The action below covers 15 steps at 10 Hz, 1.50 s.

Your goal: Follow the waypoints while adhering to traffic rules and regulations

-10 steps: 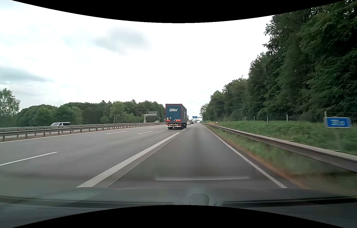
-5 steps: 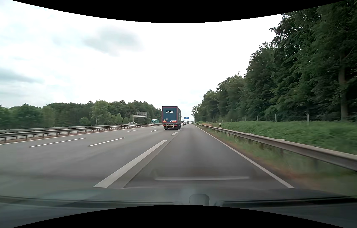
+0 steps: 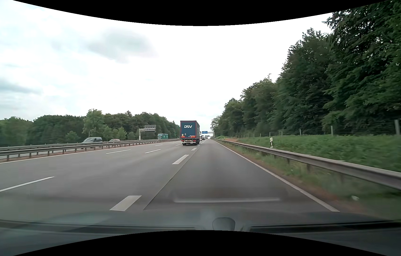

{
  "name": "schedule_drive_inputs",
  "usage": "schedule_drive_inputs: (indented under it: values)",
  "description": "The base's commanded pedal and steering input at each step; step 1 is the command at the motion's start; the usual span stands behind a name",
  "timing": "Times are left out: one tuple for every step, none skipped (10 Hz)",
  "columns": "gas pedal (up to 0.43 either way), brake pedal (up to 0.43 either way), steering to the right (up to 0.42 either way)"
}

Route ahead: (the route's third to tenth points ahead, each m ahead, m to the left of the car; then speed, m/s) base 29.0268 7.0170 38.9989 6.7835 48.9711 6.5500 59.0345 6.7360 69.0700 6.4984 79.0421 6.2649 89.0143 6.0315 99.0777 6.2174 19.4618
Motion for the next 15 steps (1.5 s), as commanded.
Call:
schedule_drive_inputs:
  values:
    - [0.469, 0.0, 0.001]
    - [0.48, 0.0, 0.001]
    - [0.48, 0.0, 0.001]
    - [0.488, 0.0, 0.001]
    - [0.488, 0.0, 0.001]
    - [0.488, 0.0, 0.001]
    - [0.488, 0.0, 0.001]
    - [0.488, 0.0, 0.001]
    - [0.5, 0.0, 0.001]
    - [0.5, 0.0, -0.002]
    - [0.512, 0.0, -0.006]
    - [0.512, 0.0, -0.006]
    - [0.512, 0.0, -0.006]
    - [0.512, 0.0, -0.006]
    - [0.512, 0.0, -0.005]
